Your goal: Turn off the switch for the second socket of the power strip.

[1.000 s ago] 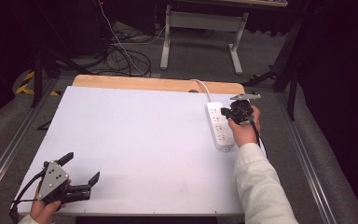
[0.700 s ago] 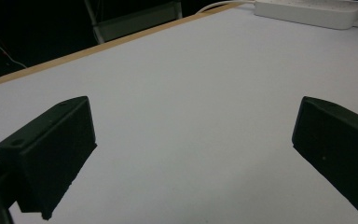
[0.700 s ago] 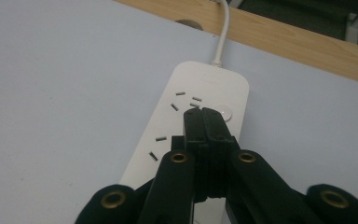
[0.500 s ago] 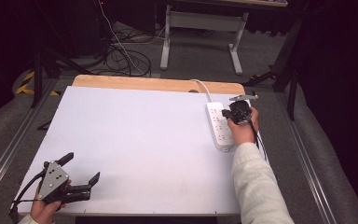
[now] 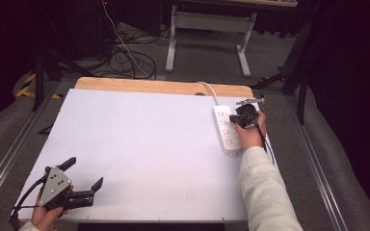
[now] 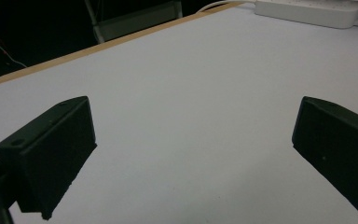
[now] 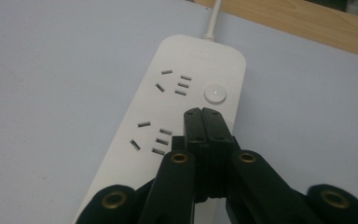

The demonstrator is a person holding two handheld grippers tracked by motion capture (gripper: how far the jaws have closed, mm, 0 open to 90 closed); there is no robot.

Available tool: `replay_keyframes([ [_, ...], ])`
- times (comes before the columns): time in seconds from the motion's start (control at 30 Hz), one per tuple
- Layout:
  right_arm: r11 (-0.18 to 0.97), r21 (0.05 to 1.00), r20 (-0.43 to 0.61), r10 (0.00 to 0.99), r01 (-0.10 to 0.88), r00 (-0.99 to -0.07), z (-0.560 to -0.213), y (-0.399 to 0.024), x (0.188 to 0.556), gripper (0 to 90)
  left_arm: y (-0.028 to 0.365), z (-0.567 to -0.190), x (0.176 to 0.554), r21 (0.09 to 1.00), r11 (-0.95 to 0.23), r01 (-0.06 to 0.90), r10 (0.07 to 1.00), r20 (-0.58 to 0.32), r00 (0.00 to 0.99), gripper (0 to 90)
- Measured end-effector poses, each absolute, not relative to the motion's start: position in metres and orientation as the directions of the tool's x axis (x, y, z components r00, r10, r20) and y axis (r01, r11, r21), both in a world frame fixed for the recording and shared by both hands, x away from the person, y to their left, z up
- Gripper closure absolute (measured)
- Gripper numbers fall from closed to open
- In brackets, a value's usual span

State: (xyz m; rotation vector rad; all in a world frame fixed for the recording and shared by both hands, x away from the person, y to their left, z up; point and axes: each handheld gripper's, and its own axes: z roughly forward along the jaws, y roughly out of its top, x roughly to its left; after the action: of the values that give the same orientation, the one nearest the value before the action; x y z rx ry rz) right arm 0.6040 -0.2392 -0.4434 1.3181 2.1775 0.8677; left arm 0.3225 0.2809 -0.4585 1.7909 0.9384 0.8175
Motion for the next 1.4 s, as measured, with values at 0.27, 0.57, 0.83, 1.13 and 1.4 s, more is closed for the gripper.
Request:
replay_keyframes([
  [0.27, 0.351, 0.701, -0.052, 0.894, 0.622, -0.445, -0.4456, -0.2387, 0.605, 90.0, 0.2809, -0.4587, 0.3229, 0.927, -0.28, 0.251, 0.863, 0.128, 0.488, 0.0],
  [0.57, 0.364, 0.695, -0.07, 0.893, 0.62, -0.445, -0.4477, -0.2384, 0.6056, 90.0, 0.2811, -0.4588, 0.3229, 0.927, -0.28, 0.251, 0.863, 0.128, 0.488, 0.0],
  [0.83, 0.372, 0.698, -0.086, 0.892, 0.612, -0.444, -0.4507, -0.2369, 0.6045, 90.0, 0.2813, -0.4587, 0.3227, 0.927, -0.28, 0.251, 0.863, 0.129, 0.489, 0.0],
  [1.13, 0.373, 0.698, -0.095, 0.895, 0.612, -0.437, -0.4516, -0.2351, 0.6036, 90.0, 0.2809, -0.4588, 0.3226, 0.927, -0.28, 0.25, 0.862, 0.128, 0.49, 0.0],
  [1.4, 0.329, 0.708, -0.043, 0.903, 0.625, -0.427, -0.4525, -0.2398, 0.6044, 90.0, 0.2807, -0.4588, 0.3227, 0.927, -0.282, 0.248, 0.861, 0.13, 0.492, 0.0],
])
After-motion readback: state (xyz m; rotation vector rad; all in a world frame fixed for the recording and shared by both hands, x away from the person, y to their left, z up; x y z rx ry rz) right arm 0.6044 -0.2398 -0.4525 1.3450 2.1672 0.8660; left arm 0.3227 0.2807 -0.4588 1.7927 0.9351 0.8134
